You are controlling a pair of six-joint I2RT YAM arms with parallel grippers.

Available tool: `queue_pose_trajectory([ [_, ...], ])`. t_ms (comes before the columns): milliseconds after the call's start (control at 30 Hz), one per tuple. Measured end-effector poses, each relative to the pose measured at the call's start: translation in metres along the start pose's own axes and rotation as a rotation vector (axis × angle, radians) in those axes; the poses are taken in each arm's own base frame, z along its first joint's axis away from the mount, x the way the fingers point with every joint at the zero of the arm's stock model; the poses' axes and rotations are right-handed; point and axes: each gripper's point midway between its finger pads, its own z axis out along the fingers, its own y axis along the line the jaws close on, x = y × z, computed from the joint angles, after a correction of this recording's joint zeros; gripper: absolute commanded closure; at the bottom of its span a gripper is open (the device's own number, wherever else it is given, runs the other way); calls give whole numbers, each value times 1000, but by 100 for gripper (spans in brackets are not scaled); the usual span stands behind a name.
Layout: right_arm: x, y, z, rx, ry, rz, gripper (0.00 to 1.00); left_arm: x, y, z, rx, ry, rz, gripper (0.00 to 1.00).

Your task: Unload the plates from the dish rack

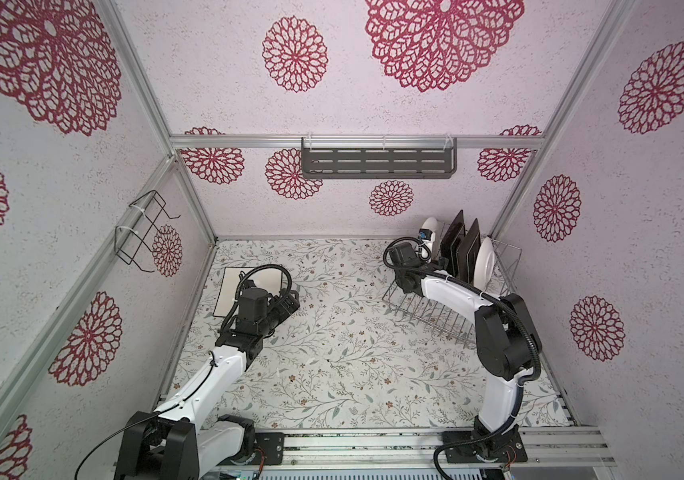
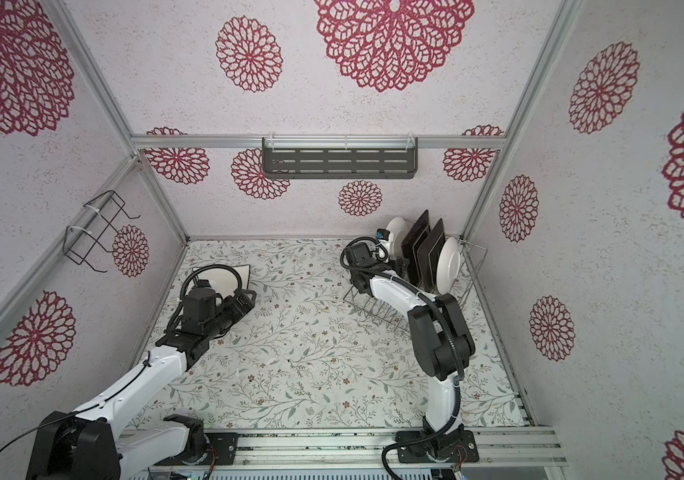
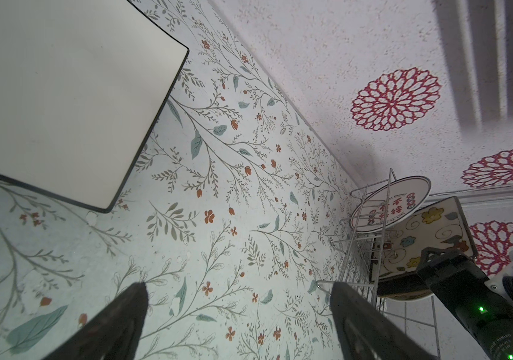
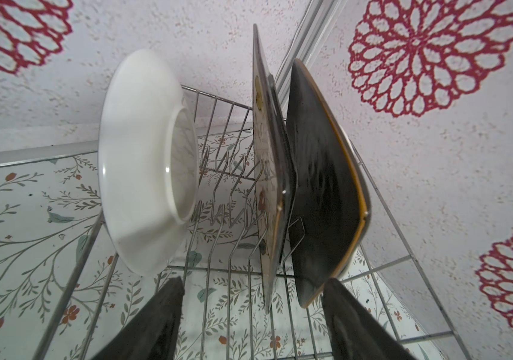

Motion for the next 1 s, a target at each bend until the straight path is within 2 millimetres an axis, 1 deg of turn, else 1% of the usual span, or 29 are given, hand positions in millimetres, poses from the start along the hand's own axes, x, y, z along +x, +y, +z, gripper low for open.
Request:
queue_pose_trajectory([
  [167, 6, 1, 8, 14, 9, -20, 27, -1, -2, 0, 7, -5, 1, 4],
  [300, 8, 0, 11, 21, 13, -28, 28, -2, -4, 0, 15, -7, 1, 4],
  [567, 2, 0, 14, 19, -3, -15, 31, -2, -4, 1, 14, -5, 1, 4],
  [800, -2, -6, 21, 35, -13, 0, 34, -2, -4, 2, 16, -3, 2, 4],
  [1000, 8, -8, 26, 46, -9, -26, 36, -4, -7, 1, 21, -7, 2, 4],
])
